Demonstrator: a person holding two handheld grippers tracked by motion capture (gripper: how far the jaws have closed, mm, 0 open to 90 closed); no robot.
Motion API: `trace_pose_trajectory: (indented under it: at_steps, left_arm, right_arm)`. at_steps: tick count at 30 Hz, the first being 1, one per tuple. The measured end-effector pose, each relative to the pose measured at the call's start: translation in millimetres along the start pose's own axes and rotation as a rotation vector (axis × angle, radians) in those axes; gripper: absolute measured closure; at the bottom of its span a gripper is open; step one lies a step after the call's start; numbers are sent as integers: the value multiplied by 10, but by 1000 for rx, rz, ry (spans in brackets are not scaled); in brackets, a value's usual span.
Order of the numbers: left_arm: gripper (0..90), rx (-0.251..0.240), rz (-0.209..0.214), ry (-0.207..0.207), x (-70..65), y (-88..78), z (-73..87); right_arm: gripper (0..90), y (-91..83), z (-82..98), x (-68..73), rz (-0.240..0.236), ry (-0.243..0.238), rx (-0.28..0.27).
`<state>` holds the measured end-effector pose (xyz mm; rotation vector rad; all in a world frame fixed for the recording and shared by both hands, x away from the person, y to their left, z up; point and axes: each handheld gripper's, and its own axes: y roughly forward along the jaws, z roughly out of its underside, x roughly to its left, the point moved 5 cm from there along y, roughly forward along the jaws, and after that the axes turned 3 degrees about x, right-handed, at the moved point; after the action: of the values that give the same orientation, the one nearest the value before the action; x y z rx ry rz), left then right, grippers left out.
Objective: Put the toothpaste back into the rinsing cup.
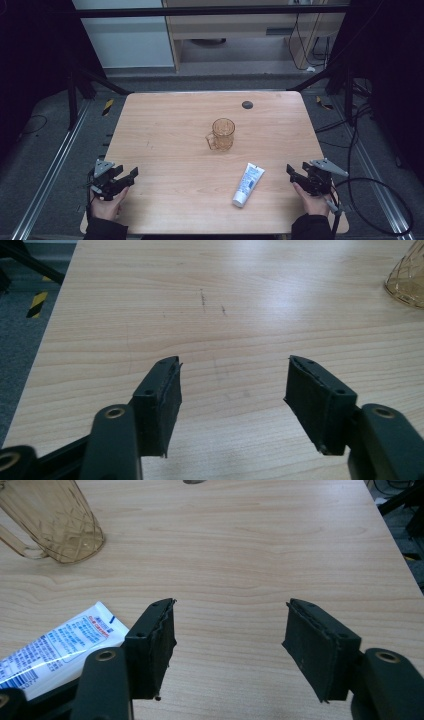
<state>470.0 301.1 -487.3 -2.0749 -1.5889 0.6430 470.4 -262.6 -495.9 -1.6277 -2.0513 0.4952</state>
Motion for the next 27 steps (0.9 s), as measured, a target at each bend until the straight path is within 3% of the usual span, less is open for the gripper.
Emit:
trace_pose_trajectory:
  at_steps: [7, 17, 27]
  left_arm:
    - [424, 8, -9, 25, -44, -4, 16]
    - [425, 25, -10, 47, -74, 24, 34]
    - [432, 35, -1, 60, -111, 37, 42]
  right_arm:
    - [440, -73, -41, 101, -23, -60, -18]
    - [606, -116, -71, 450, -139, -152, 26]
    - [766, -160, -107, 766, -231, -201, 42]
